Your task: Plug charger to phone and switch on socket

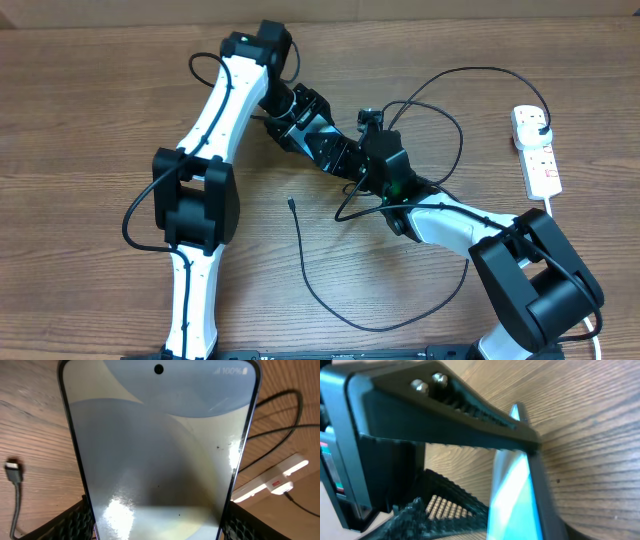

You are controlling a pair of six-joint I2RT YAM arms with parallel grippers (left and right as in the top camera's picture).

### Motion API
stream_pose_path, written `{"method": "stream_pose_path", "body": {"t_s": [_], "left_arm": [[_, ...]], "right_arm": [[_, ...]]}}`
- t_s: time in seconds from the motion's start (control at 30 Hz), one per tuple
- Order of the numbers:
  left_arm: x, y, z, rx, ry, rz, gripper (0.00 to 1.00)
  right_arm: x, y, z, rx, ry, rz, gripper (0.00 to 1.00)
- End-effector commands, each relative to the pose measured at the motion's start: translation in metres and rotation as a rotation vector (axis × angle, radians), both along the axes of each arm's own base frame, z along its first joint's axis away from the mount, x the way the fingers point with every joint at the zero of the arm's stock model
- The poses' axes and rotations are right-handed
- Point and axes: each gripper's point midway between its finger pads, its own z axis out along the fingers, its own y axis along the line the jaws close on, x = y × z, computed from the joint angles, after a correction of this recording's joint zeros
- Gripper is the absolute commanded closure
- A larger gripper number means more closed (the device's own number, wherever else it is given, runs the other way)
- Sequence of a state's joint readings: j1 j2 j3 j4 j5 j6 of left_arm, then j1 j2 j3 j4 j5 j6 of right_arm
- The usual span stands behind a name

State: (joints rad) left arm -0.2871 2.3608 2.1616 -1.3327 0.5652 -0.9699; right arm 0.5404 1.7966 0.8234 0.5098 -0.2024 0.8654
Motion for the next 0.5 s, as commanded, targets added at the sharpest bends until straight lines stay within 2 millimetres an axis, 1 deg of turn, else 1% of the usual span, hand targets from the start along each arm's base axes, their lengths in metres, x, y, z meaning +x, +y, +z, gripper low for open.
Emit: {"method": "stream_pose_path", "body": {"t_s": [0.0, 0.03, 0.1, 0.17, 0.2, 0.33, 0.47], "left_arm": [[0.002, -0.0091, 0.0107, -0.019, -0.018, 0.004, 0.96], [0.0019, -0.0091, 0.0102, -0.014, -0.02, 0.003, 0.96], [0.0016, -0.0094, 0.0104, -0.015, -0.019, 0.002, 0.96], [0.0017, -0.0095, 0.0104, -0.016, -0.019, 0.002, 0.96], [0.0016, -0.0095, 0.0104, -0.016, -0.019, 0.002, 0.96], [0.0017, -0.0094, 0.0103, -0.015, -0.019, 0.002, 0.96], [0.0018, -0.0094, 0.0103, -0.015, -0.019, 0.002, 0.96]], "right_arm": [[0.0087, -0.0036, 0.0051, 0.002, -0.007, -0.023, 0.45], [0.009, -0.0054, 0.0032, -0.003, 0.0, -0.026, 0.51], [0.0092, -0.0089, -0.0006, -0.011, 0.015, -0.033, 0.58], [0.0089, -0.0113, -0.0041, -0.019, 0.029, -0.036, 0.62], [0.0088, -0.0115, -0.0045, -0.02, 0.03, -0.037, 0.62], [0.0088, -0.0114, -0.0044, -0.02, 0.03, -0.037, 0.7], [0.0071, -0.0095, -0.0042, -0.014, 0.033, -0.023, 0.75]]}}
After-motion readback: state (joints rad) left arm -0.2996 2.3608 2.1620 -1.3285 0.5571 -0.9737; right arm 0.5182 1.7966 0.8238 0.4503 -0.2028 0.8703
